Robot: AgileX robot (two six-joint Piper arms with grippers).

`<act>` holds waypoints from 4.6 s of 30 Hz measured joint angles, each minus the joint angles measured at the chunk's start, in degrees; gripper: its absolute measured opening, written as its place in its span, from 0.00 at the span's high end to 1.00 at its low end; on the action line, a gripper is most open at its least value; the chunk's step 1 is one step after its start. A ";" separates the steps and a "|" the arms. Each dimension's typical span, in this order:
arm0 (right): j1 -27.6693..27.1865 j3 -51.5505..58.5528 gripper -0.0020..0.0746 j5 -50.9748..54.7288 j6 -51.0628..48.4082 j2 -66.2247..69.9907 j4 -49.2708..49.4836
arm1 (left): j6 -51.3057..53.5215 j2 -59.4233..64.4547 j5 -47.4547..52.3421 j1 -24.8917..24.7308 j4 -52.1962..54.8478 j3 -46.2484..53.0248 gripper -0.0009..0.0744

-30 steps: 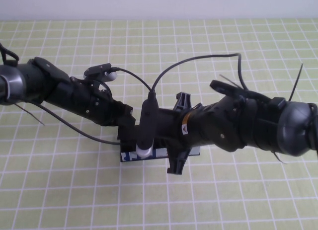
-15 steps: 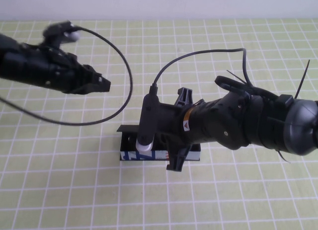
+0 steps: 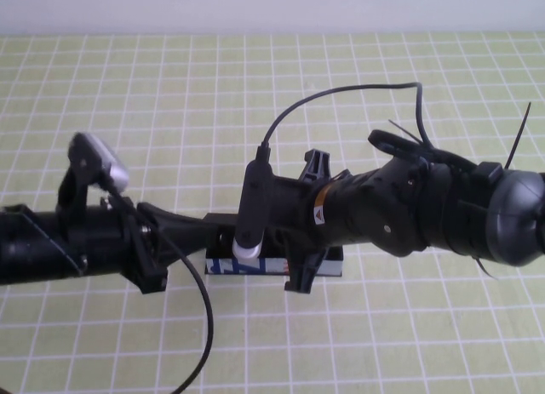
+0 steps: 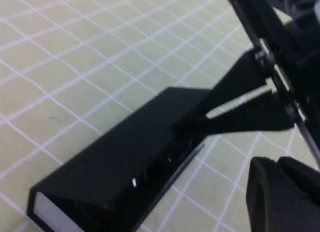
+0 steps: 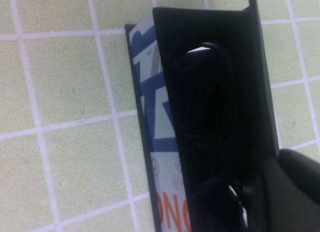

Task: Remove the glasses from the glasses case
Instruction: Pick up the glasses from the glasses case

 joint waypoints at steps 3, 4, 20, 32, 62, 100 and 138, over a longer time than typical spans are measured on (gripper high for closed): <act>0.00 0.00 0.97 0.00 0.10 0.00 0.15 | 1.49 2.75 1.95 0.00 0.68 0.24 0.99; 0.00 0.00 0.97 0.00 0.10 0.00 0.15 | 1.97 3.77 2.13 0.00 0.68 0.24 0.99; 0.00 0.00 0.97 -0.22 0.10 0.00 0.36 | 13.22 15.95 2.72 0.00 -5.57 0.13 0.99; 0.00 0.00 0.97 -0.30 0.10 0.00 0.57 | 14.46 21.83 1.54 0.00 -6.66 -3.83 0.99; 0.00 0.10 0.80 7.97 0.34 -4.45 14.91 | 15.79 23.34 1.65 0.00 -6.90 -6.72 0.99; -3.31 0.10 0.99 -6.72 20.14 0.93 19.09 | 13.08 24.84 -2.59 0.00 -7.48 -10.68 0.99; -10.54 -24.83 0.99 29.65 10.31 10.18 24.65 | 8.84 25.65 -0.89 0.00 -6.90 -11.03 0.99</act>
